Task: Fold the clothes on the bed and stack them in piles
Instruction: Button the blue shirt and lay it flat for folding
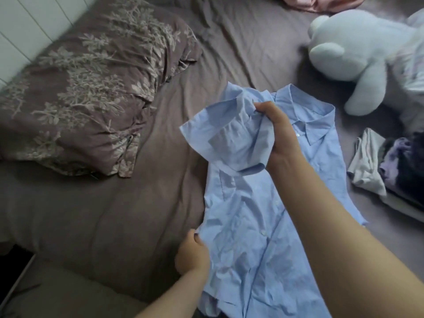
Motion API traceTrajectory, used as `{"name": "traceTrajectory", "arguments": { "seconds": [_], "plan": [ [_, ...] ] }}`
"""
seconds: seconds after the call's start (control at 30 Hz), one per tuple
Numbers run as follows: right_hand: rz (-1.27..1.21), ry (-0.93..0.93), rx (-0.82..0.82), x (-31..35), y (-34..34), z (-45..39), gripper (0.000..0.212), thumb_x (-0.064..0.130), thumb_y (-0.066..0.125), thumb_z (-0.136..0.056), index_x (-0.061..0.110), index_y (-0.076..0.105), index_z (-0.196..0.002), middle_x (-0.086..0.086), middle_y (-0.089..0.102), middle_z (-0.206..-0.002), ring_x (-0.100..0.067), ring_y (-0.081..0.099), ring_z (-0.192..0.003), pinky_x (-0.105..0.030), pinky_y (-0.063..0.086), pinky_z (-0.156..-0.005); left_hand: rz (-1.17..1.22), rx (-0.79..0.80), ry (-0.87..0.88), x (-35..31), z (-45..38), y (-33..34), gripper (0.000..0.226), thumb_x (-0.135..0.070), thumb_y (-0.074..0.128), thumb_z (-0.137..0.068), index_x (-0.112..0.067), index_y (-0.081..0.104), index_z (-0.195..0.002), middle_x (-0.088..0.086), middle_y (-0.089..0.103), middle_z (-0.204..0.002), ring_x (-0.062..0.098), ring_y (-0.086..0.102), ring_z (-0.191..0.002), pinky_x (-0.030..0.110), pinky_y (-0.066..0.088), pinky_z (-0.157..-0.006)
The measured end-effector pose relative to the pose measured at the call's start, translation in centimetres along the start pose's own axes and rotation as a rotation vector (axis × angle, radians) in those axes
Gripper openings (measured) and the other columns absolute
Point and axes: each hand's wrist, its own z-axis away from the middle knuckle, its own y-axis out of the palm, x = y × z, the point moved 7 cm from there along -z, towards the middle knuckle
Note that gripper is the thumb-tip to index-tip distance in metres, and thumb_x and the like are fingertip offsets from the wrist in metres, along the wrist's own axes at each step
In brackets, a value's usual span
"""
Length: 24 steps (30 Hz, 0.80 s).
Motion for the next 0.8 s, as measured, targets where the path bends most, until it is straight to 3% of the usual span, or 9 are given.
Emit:
{"name": "traceTrajectory", "arguments": {
  "seconds": [0.13, 0.27, 0.37, 0.43, 0.53, 0.63, 0.7, 0.73, 0.8],
  "plan": [
    [-0.096, -0.010, 0.043, 0.6, -0.9, 1.4, 0.019, 0.017, 0.044, -0.082, 0.005, 0.059, -0.080, -0.007, 0.065, -0.066, -0.019, 0.066, -0.063, -0.025, 0.056, -0.064, 0.091, -0.214, -0.115, 7.7, -1.8, -6.6, 0.025, -0.022, 0.040, -0.098, -0.013, 0.059, -0.111, 0.018, 0.063, -0.113, 0.038, 0.059, -0.099, 0.037, 0.044, -0.077],
    [-0.082, -0.003, -0.033, -0.4, -2.5, 3.3, 0.059, 0.013, 0.032, -0.097, 0.012, 0.064, -0.047, -0.001, 0.061, -0.049, -0.013, 0.062, -0.046, -0.017, 0.049, -0.047, 0.117, -0.130, -0.157, 12.0, -3.5, -8.3, 0.025, -0.021, 0.045, -0.098, -0.008, 0.062, -0.111, 0.018, 0.063, -0.109, 0.034, 0.058, -0.094, 0.038, 0.045, -0.079],
    [0.012, 0.065, -0.080, -2.9, -4.7, 4.9, 0.042, 0.017, 0.045, -0.089, 0.012, 0.069, -0.054, -0.003, 0.064, -0.055, -0.014, 0.064, -0.051, -0.018, 0.051, -0.050, 0.248, -0.121, -0.170, 11.6, -4.1, -8.0, 0.022, -0.018, 0.044, -0.098, -0.007, 0.061, -0.104, 0.017, 0.062, -0.109, 0.032, 0.054, -0.093, 0.038, 0.043, -0.081],
    [0.041, 0.147, -0.108, -6.0, -6.8, 6.3, 0.018, 0.022, 0.066, -0.071, 0.010, 0.074, -0.062, -0.006, 0.069, -0.064, -0.016, 0.067, -0.056, -0.021, 0.054, -0.053, 0.313, -0.098, -0.152, 10.3, -4.2, -7.2, 0.027, -0.035, 0.048, -0.098, -0.009, 0.057, -0.097, 0.012, 0.059, -0.101, 0.029, 0.053, -0.091, 0.037, 0.042, -0.079],
    [-0.006, 0.445, -0.138, -13.6, -10.3, 10.0, 0.009, 0.008, 0.072, -0.064, 0.003, 0.076, -0.069, -0.013, 0.071, -0.070, -0.023, 0.069, -0.059, -0.029, 0.057, -0.054, 0.216, -0.095, -0.138, 9.7, -4.6, -6.1, 0.030, -0.040, 0.054, -0.093, -0.011, 0.061, -0.090, 0.013, 0.063, -0.097, 0.033, 0.058, -0.091, 0.039, 0.046, -0.082],
    [0.314, 0.702, -0.296, -21.2, -15.5, 13.5, 0.013, 0.006, 0.071, -0.071, 0.004, 0.073, -0.083, -0.012, 0.066, -0.079, -0.021, 0.063, -0.066, -0.025, 0.052, -0.060, 0.157, -0.241, -0.305, 11.6, -5.3, -7.8, 0.022, -0.026, 0.053, -0.094, -0.008, 0.066, -0.100, 0.020, 0.065, -0.107, 0.042, 0.059, -0.098, 0.045, 0.048, -0.089],
    [0.667, 0.744, -0.399, -23.8, -19.6, 14.0, 0.018, 0.018, 0.068, -0.071, 0.004, 0.065, -0.083, -0.009, 0.057, -0.073, -0.014, 0.052, -0.059, -0.018, 0.040, -0.051, 0.147, -0.266, -0.380, 11.8, -6.0, -8.8, 0.027, -0.017, 0.059, -0.089, -0.009, 0.065, -0.114, 0.022, 0.062, -0.117, 0.043, 0.057, -0.105, 0.048, 0.047, -0.093],
    [0.772, 0.719, -0.457, -24.2, -21.1, 13.8, 0.019, 0.024, 0.065, -0.067, 0.006, 0.063, -0.076, -0.008, 0.056, -0.068, -0.013, 0.050, -0.056, -0.018, 0.037, -0.049, 0.112, -0.297, -0.345, 10.8, -6.4, -9.4, 0.030, -0.017, 0.059, -0.088, -0.012, 0.063, -0.117, 0.021, 0.059, -0.119, 0.042, 0.056, -0.106, 0.047, 0.047, -0.093],
    [0.835, 0.563, -0.568, -23.0, -22.5, 12.1, 0.013, 0.024, 0.064, -0.078, 0.012, 0.060, -0.073, -0.006, 0.058, -0.071, -0.016, 0.055, -0.065, -0.021, 0.042, -0.059, 0.140, -0.323, -0.086, 6.1, -6.7, -10.3, 0.022, -0.016, 0.056, -0.089, -0.012, 0.064, -0.109, 0.020, 0.058, -0.114, 0.038, 0.056, -0.099, 0.045, 0.046, -0.087]
  ]
}}
